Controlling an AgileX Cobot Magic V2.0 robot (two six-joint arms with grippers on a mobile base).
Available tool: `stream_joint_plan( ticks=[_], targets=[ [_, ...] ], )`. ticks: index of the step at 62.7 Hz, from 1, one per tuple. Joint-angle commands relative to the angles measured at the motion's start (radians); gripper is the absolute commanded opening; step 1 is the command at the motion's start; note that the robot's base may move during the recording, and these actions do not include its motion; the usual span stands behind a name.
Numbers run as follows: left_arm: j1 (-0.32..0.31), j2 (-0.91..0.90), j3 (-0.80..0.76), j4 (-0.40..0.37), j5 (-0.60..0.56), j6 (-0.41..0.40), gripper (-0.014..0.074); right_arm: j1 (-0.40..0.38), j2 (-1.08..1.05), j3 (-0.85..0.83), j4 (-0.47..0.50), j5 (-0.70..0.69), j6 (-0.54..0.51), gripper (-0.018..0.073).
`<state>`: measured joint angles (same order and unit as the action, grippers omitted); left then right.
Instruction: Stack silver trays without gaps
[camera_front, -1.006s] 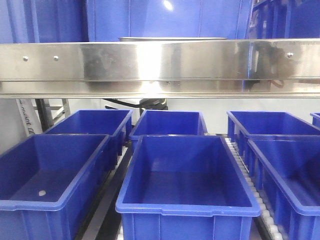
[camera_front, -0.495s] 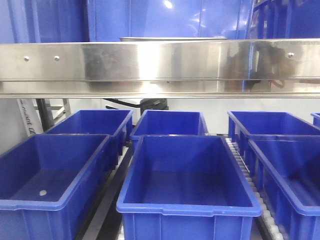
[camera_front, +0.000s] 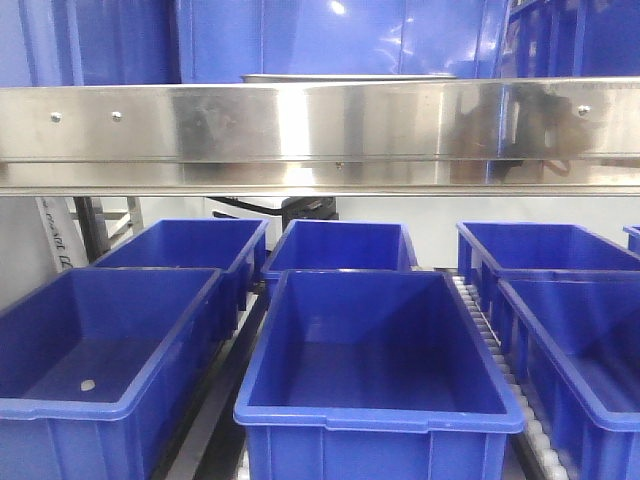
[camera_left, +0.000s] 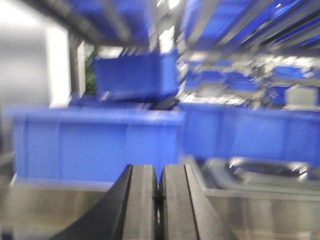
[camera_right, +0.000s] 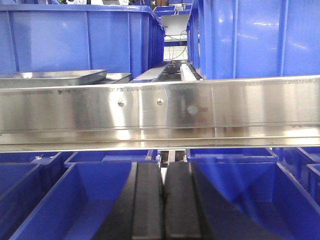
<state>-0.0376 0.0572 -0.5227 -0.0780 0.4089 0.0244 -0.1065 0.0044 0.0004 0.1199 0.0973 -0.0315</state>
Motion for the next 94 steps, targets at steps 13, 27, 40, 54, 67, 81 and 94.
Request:
stream_joint_plan(
  ticks=[13,27,40,54,67,81,94],
  targets=[
    [0.159,-0.005,0.285,-0.091,-0.196,0.026,-0.0009,0.002,-0.004,0.0,-0.009,-0.008,-0.004,-0.0079],
    [0.136,-0.005,0.42,-0.04,-0.24,0.026,-0.0009,0.002,-0.004,0.0,-0.009,-0.008,-0.004,-0.0079],
    [-0.001,-0.005,0.428,0.092,-0.242,0.026,-0.0009,0.002,-0.004,0.0,-0.009,-0.008,-0.004,-0.0079],
    [-0.056,-0.029,0.5,0.118,-0.382,0.019,-0.0009,0.002,-0.004,0.0,-0.009,-0.008,-0.004,-0.0079],
    [-0.06,-0.057,0.523,0.141,-0.439,-0.009,-0.0008,0.002,-0.004,0.0,-0.009,-0.008,-0.004,-0.0079],
    [-0.06,-0.057,0.523,0.164,-0.364,-0.009,-0.0008,0.002,-0.004,0.0,-0.009,-0.008,-0.004,-0.0079],
    [-0.06,-0.057,0.523,0.164,-0.342,-0.009,-0.0008,0.002,-0.004,0.0,-0.009,-0.008,-0.004,-0.0079]
  ],
)
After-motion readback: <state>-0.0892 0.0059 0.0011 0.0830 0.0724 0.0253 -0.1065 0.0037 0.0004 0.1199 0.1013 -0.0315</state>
